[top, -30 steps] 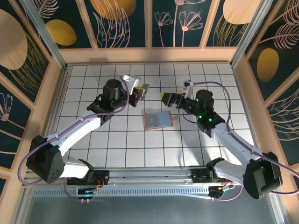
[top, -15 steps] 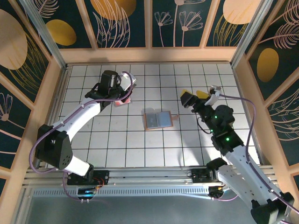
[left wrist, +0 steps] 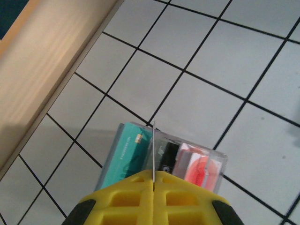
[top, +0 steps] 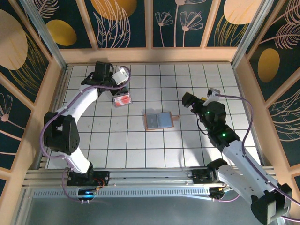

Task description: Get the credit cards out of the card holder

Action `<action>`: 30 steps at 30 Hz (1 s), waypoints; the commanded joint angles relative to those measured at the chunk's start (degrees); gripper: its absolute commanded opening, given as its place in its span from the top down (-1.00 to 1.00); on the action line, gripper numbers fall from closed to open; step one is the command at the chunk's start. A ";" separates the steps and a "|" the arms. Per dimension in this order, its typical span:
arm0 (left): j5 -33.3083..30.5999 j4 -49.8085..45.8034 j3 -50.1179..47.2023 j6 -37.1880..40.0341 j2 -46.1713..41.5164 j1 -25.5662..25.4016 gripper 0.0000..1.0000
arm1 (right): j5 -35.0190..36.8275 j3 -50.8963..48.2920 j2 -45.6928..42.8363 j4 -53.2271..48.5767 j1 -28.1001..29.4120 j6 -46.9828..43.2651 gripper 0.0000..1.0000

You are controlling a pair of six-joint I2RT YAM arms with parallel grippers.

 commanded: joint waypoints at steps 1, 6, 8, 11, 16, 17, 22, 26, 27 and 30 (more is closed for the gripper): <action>4.58 -6.86 4.61 6.66 4.08 1.34 1.00 | 1.50 0.98 0.27 2.32 -0.13 -0.52 -0.98; 6.06 -12.42 8.75 13.39 9.26 1.89 1.00 | 1.53 0.70 1.21 2.84 -0.11 -0.31 -0.99; 6.19 -13.36 9.87 15.39 10.56 2.30 1.00 | 1.68 0.94 1.73 2.50 -0.06 -0.11 -0.99; 6.13 -15.47 12.30 18.07 12.76 2.68 1.00 | 1.65 1.44 2.46 2.09 -0.11 0.15 -0.99; 4.88 -18.34 16.12 19.71 16.41 3.10 1.00 | 1.88 2.02 3.69 1.67 -0.10 0.45 -0.99; 4.88 -18.84 16.66 19.91 17.14 3.13 1.00 | 2.09 2.02 3.74 1.60 -0.09 0.59 -0.99; 3.91 -18.54 17.22 20.20 18.89 3.29 1.00 | 2.65 2.46 4.33 1.20 -0.11 0.45 -0.99; 3.24 -17.44 17.27 19.76 20.05 3.31 1.00 | 2.76 2.63 4.59 1.20 0.03 0.33 -0.99; 3.13 -17.36 17.27 19.75 20.32 3.31 1.00 | 2.65 2.56 4.68 1.34 -0.02 0.33 -0.99; 3.20 -17.23 17.46 19.67 20.85 3.35 1.00 | 2.38 2.45 5.03 1.50 -0.02 0.33 -0.99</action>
